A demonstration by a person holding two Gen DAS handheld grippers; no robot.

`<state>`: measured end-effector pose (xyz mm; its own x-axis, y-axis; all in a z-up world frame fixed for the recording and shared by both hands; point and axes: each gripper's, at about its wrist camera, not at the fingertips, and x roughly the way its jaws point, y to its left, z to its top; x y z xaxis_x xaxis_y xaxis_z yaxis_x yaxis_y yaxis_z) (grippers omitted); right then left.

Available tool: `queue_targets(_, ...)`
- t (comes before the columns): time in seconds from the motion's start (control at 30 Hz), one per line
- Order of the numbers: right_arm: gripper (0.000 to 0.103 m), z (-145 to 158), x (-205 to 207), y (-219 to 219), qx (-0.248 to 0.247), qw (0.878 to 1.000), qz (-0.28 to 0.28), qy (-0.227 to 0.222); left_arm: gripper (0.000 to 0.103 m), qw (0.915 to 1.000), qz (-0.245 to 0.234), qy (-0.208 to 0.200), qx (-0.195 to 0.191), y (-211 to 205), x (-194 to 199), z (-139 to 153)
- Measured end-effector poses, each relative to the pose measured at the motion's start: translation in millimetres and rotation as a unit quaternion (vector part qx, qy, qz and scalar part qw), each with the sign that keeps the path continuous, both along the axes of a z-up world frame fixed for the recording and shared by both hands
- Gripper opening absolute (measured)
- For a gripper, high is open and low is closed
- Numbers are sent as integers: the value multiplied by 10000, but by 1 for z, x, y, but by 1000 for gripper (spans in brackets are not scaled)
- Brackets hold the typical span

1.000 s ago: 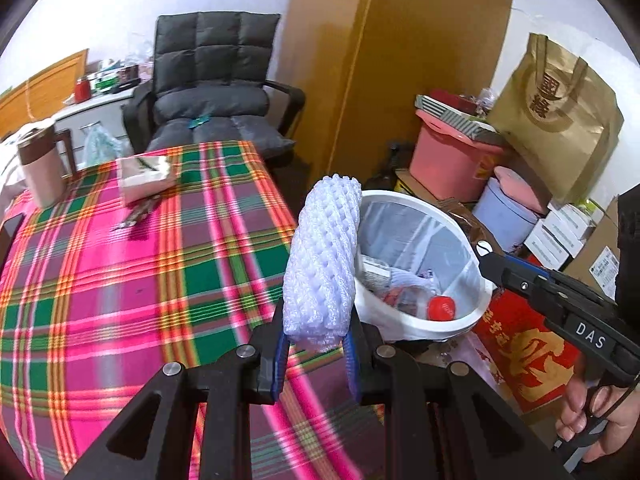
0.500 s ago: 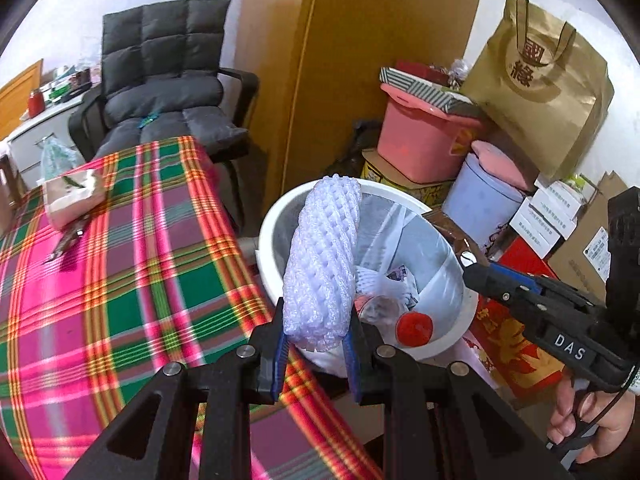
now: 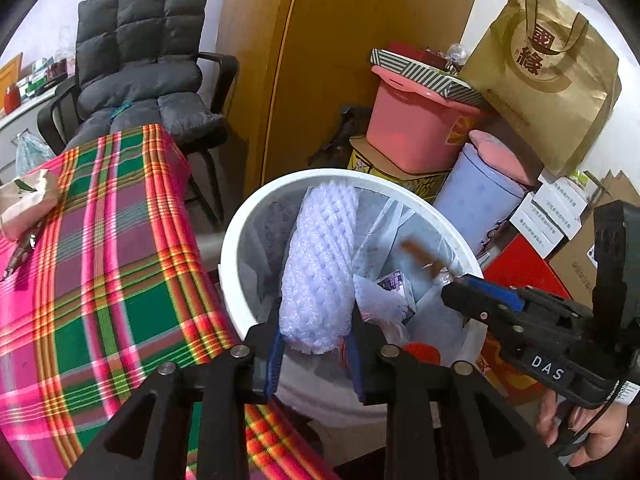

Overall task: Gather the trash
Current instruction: 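Hold the mesh sleeve and opener over the white bin and open both tools, then move both tools back over the table toward the paper and snack packets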

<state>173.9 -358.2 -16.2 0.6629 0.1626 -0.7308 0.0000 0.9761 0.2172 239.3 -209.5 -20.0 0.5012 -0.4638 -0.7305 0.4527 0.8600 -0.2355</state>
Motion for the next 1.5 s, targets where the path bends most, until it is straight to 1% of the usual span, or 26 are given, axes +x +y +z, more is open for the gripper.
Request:
queue_targets(0.03, 40, 0, 1, 0, -1, 10000, 4, -7, 33, 10000, -2, 6, -21, -1, 1, -1)
queue_targets(0.1, 46, 1, 1, 0, -1, 10000, 24, -37, 37, 10000, -5, 12, -62, 0, 1, -1)
queue_targets(0.13, 46, 1, 0, 0, -2, 10000, 30, -55, 38, 10000, -4, 7, -73, 0, 1, -1)
queue_targets(0.3, 46, 6, -3, 3, -20, 9999, 57, -101, 38, 9999, 58, -28, -108, 5, -3, 3)
queue_targets(0.53, 46, 19, -16, 12, 1, 9997, 103, -236, 38, 9997, 187, -166, -85, 21, -19, 16)
queue_targets(0.97, 46, 42, -41, 54, -93, 9971, 544, -533, 38, 9979, 496, -398, -129, 67, -64, 38)
queue_targets(1.07, 46, 47, -46, 63, -97, 9960, 649, -606, 38, 9976, 512, -409, -218, 78, -73, 41)
queue_targets(1.5, 46, 58, -56, 104, -88, 9911, 1082, -769, 38, 9923, 1067, -595, -219, 130, -101, 52)
